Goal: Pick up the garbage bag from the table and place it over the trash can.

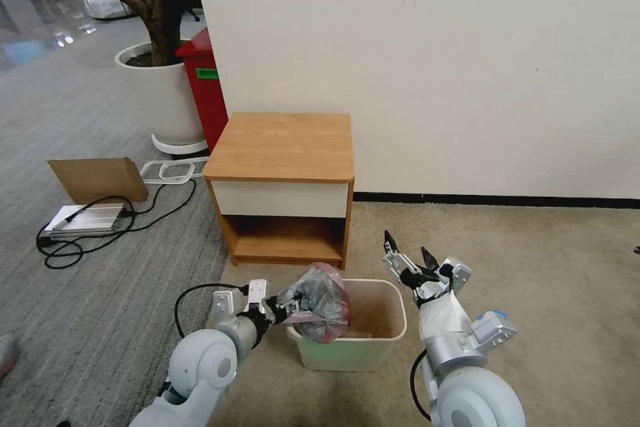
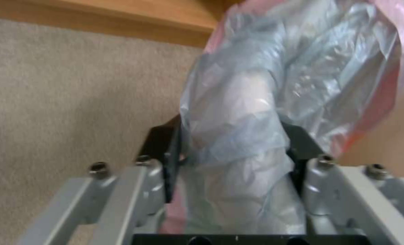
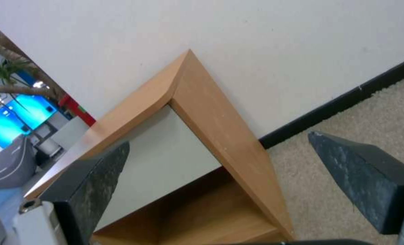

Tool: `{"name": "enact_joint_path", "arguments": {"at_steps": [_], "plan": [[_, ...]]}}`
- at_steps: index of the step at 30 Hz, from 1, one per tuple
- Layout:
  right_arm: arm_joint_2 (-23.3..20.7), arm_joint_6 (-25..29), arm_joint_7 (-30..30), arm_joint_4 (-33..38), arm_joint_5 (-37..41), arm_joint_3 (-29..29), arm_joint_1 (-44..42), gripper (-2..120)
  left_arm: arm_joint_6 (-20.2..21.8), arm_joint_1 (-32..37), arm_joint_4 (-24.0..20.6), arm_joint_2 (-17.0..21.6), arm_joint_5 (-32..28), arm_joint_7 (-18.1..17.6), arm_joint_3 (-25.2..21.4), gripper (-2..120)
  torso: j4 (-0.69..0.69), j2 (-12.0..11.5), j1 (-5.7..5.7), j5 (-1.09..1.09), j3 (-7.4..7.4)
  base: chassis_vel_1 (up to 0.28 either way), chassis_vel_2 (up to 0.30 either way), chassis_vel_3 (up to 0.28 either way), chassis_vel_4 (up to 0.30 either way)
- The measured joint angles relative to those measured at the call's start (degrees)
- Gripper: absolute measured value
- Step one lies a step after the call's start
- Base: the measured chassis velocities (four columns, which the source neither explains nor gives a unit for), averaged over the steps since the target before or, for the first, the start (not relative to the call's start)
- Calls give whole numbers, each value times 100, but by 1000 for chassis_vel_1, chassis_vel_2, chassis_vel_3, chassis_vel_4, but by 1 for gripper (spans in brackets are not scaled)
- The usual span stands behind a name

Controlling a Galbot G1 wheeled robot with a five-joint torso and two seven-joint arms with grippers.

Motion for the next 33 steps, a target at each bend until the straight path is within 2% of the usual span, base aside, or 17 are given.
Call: {"name": "enact_joint_path", "arguments": {"at_steps": [2, 3, 4, 5, 6, 11, 19, 22, 24, 26, 27, 30, 31, 33], "plan": [[1, 2, 0, 0, -2, 1, 0, 100, 0, 20, 0, -2, 31, 16, 13, 40, 0, 0, 0, 0, 0, 0, 0, 0, 0], [2, 3, 0, 0, -3, 2, 6, 100, -1, 55, 2, -12, 83, 36, 29, 33, 0, 0, 0, 0, 0, 0, 0, 0, 0], [3, 4, 0, 0, -4, 2, 12, 100, -1, 67, 4, -17, 104, 44, 34, 31, 0, 0, 0, 0, 0, 0, 0, 0, 0], [6, 4, 0, 0, -5, 0, 23, 100, -7, 86, 14, -31, 184, 76, 37, 23, 1, 0, 0, 1, 0, 0, 0, 0, 0], [6, 4, 0, 0, -5, 0, 23, 100, -7, 86, 14, -31, 184, 76, 37, 23, 1, 0, 0, 1, 0, 0, 0, 0, 0], [21, 4, 1, -10, -22, -46, 42, 100, -9, 72, 27, -75, 374, 119, 27, 6, 1, 0, 0, 2, 0, 0, 0, 0, 0], [20, 2, 5, -27, -30, -69, 70, 100, -1, 104, -108, -138, 366, 87, -84, 4, 0, 0, 1, -1, 0, 0, 0, 0, 0], [20, -7, 5, -23, -33, -96, 74, 100, -142, 156, -182, -160, 406, 90, -122, 4, 0, 0, 0, -2, 0, 0, 0, 0, 0], [-4, -54, -129, -9, -67, -150, 63, 100, -498, 220, -266, -177, 532, 129, -179, 4, 0, 0, 0, 0, 0, 0, 0, 0, 0], [-86, -103, -602, -7, -229, -213, 16, 100, -856, 266, -321, -169, 646, 188, -220, 4, 0, 0, 0, 0, 0, 0, 0, 0, 0], [-86, -103, -602, -7, -229, -213, 16, 100, -856, 266, -321, -169, 646, 188, -220, 4, 0, 0, 0, 0, 0, 0, 0, 0, 0], [-352, -161, -1581, 20, -553, -352, -61, 100, -1452, 336, -389, -87, 967, 344, -257, 4, -1, 0, 0, 0, 0, 0, 0, 0, 0], [-352, -161, -1581, 20, -553, -352, -61, 100, -1452, 336, -389, -87, 967, 344, -257, 4, -1, 0, 0, 0, 0, 0, 0, 0, 0], [-520, -288, -1796, 108, -478, -490, -60, 100, -1711, 374, -435, -31, 1193, 426, -279, 4, 0, 0, 0, 0, 0, 0, 0, 0, 0]]}}
